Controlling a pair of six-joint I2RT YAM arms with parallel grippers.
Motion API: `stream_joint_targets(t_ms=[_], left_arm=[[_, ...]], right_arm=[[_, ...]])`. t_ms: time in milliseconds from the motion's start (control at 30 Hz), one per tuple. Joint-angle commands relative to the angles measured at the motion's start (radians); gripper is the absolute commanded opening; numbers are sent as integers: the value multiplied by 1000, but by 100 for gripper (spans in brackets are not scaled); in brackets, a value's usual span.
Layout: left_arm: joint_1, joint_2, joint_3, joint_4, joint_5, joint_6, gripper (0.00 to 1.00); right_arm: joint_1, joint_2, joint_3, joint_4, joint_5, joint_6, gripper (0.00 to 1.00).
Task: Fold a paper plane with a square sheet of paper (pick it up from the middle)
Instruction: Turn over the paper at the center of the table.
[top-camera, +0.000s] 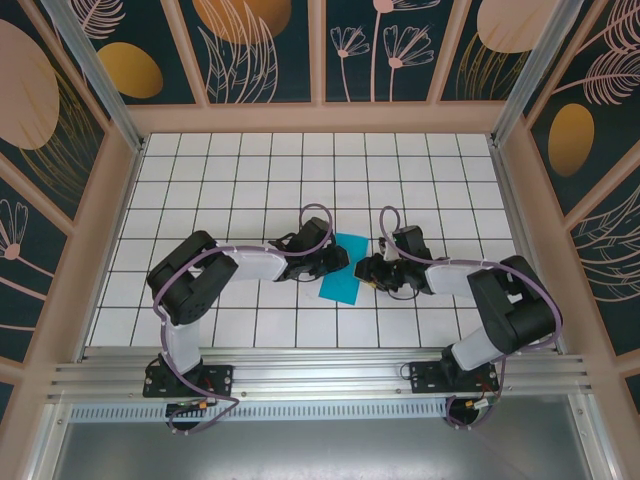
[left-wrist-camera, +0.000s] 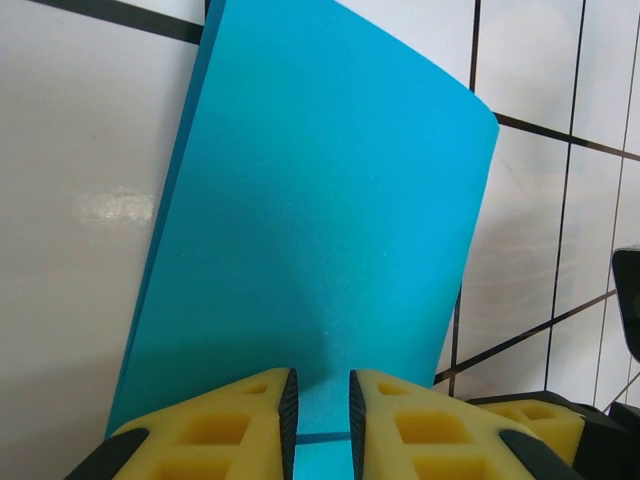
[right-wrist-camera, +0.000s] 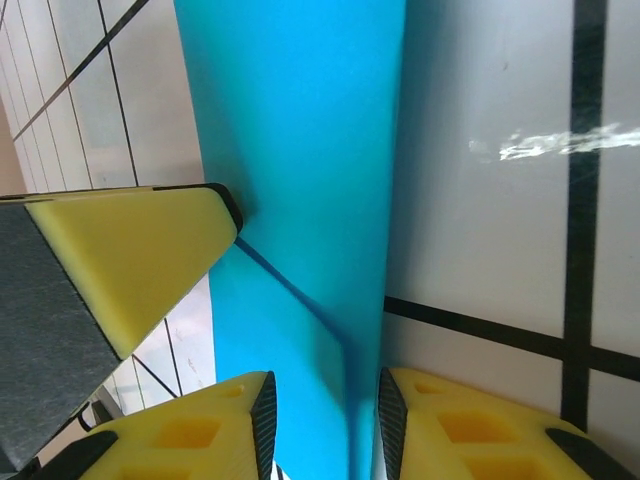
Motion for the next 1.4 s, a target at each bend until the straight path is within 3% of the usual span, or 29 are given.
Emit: stream_joint_targets(t_ms=[0,300,567,900,1133,1267,1367], left_arm=[[0,15,23,-27,0,23,25],[1,9,21,-29,-8,18,25],[1,-13,16,-29,-20,12,25],[1,-111,-14,-23,-69,-7,27],[1,-318,-140,-47,-210,-28,34],[0,-445,-210,-90,-310,-36,37],[2,-536,-269,-128,-385,-44,38]], right_arm=[[0,10,15,60,-37,18,35],[0,31,-6,119,-74,4,34],[3,48,-22,180,-97,-2,28],[4,28,-33,177,-87,-20,8],[8,-120,66,-129,41,-132,5],[17,-228,160,-366,206,-204,5],[47,-277,263,-560,397,-238,6]])
